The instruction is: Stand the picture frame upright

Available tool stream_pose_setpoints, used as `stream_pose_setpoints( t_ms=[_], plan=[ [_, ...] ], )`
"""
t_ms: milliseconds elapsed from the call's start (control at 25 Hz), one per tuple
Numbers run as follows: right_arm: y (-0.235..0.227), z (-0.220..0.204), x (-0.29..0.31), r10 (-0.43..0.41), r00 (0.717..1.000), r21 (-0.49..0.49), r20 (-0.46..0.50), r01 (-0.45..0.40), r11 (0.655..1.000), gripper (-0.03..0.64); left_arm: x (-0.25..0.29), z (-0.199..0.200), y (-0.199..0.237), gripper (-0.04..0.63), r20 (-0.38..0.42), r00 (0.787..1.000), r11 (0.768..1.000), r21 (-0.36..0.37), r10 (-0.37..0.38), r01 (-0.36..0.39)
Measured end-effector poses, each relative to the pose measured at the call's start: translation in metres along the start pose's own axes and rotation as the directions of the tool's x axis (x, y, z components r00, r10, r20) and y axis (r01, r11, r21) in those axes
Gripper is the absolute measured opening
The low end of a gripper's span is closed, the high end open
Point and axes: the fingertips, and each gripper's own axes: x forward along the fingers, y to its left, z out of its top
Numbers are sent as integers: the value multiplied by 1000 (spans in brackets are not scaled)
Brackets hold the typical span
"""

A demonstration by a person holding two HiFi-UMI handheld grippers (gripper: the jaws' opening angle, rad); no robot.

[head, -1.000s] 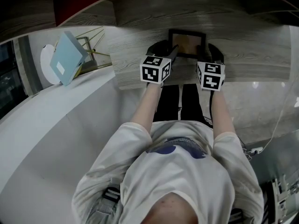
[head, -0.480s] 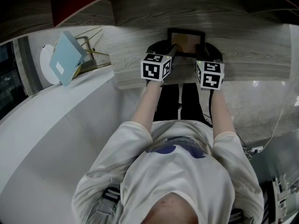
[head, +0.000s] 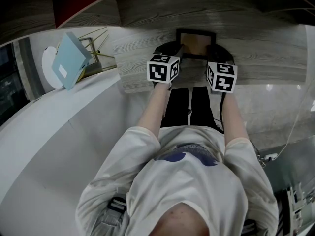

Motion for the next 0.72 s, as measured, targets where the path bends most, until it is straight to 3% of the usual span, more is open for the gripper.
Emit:
stream_pose_setpoints(
  t_ms=[720],
  plan=[
    [-1, 5, -9, 16, 1000, 22, 4, -16, 1000, 80, -5, 7, 1, 83, 17, 1000, 1000, 10, -2, 1]
  ],
)
